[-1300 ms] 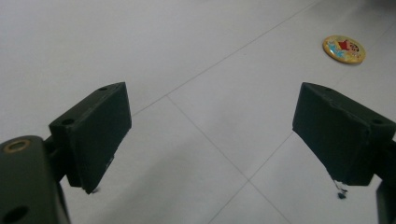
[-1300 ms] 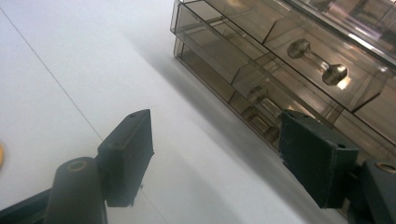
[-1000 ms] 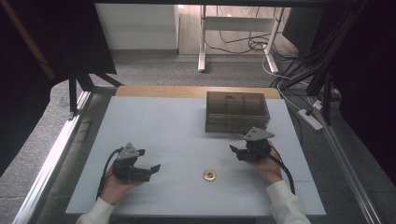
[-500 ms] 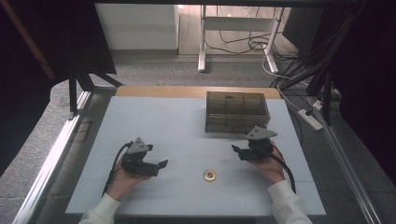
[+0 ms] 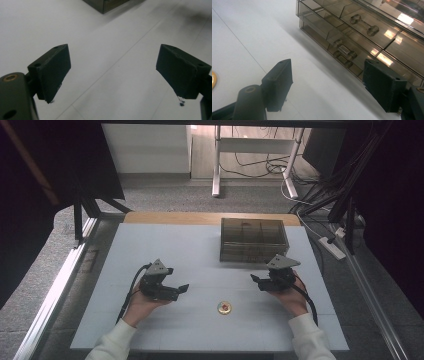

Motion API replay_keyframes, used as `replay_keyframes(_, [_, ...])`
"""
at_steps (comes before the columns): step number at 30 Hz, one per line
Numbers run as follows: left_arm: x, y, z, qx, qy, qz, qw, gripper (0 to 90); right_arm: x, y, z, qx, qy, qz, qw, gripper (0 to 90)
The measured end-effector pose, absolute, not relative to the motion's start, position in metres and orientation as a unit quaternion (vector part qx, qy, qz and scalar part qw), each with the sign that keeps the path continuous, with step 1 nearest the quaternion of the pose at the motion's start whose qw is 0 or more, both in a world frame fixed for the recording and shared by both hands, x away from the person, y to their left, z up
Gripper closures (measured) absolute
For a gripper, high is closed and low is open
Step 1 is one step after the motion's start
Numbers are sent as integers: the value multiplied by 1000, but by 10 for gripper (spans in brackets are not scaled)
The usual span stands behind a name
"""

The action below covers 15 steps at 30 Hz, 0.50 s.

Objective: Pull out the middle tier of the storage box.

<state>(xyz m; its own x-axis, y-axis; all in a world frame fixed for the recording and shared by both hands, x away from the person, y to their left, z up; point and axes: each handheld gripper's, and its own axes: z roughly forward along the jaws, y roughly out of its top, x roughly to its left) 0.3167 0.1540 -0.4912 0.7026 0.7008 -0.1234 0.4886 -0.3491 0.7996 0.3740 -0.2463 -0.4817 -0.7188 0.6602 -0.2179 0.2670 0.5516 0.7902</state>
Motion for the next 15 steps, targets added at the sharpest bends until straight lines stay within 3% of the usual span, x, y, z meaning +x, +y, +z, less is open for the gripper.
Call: replay_keyframes(15, [334, 138, -490, 819, 358, 117, 434, 121, 375, -253, -477, 282, 834, 401, 252, 242])
